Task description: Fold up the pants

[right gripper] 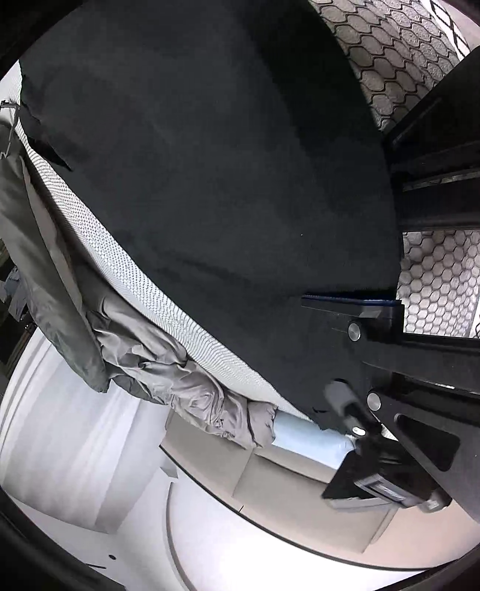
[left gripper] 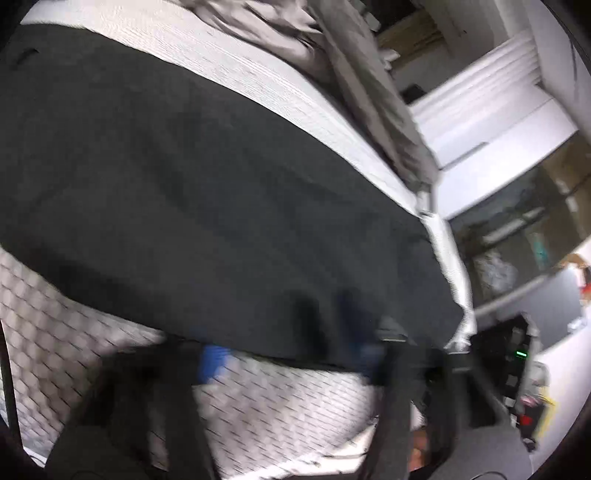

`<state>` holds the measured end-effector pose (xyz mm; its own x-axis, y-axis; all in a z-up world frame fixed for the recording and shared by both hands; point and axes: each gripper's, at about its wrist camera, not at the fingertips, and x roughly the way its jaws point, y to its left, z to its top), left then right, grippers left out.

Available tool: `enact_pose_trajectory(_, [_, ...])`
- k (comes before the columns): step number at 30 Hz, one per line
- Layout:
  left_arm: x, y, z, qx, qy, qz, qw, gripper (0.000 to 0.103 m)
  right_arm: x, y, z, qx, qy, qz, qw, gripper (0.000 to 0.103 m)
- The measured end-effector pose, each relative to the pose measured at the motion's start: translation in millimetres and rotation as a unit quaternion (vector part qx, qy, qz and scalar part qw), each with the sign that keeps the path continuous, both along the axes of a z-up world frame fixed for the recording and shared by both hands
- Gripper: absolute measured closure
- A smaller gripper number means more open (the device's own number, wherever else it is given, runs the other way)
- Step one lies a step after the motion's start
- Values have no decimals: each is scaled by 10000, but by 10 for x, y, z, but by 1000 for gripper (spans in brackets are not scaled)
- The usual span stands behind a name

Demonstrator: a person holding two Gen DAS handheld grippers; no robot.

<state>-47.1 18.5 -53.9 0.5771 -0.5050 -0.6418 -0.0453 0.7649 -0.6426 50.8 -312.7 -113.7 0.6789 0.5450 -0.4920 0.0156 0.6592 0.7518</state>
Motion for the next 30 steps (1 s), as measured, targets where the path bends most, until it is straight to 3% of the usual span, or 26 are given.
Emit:
enact_pose_trajectory(2, [22, 69, -75, -56, 70, 144, 9999, 94, 14, 6, -12, -25, 21, 58, 10000, 91])
enact_pose_trajectory(5, [12, 75, -56, 10, -17, 69, 10000, 95, 36, -21, -42, 107, 81, 152, 9998, 86])
enact_pose_trajectory(8, [-53, 65, -60, 155, -147, -71, 9997, 94, 130, -109, -51, 570, 71, 186, 9982, 74])
enact_pose_trajectory(12, [1, -30, -153, 224, -11, -14, 9997, 92, 241, -69, -141, 367, -78, 137, 9992, 77])
enact_pose_trajectory(14, [41, -123, -138, 300, -80, -100, 9995, 79, 232, -13, -111, 91, -217, 170, 9996, 85])
enact_pose_trajectory(17, [46, -279, -92, 381, -300, -227, 9986, 59, 180, -118, 117, 415, -554, 147, 9975, 91])
enact_pose_trajectory(19, [39, -350, -57, 431, -350, -319, 9980, 52, 160, -186, 209, 410, -668, 70, 9969, 91])
enact_pose_trajectory(23, [72, -420, -37, 444, -340, -303, 9980, 50, 221, -172, -238, 652, 244, 200, 9974, 90])
enact_pose_trajectory(24, [74, -404, -38, 392, -340, -276, 9983, 50, 202, -171, -273, 653, 154, 200, 9975, 91])
enact_pose_trajectory(25, [77, -368, -35, 342, -330, -168, 9987, 56, 171, -162, -234, 572, -21, 215, 9981, 91])
enact_pose_trajectory(26, [63, -320, -38, 347, -297, -77, 9989, 72, 144, -132, -165, 364, -121, 302, 9988, 90])
enact_pose_trajectory(28, [69, -238, -65, 507, -221, 117, 9984, 90, 89, -126, -119, 232, -145, 430, 9987, 88])
enact_pose_trajectory(30, [74, -165, -116, 332, -153, 114, 9993, 94, 16, -246, -130, 418, -148, 337, 9984, 88])
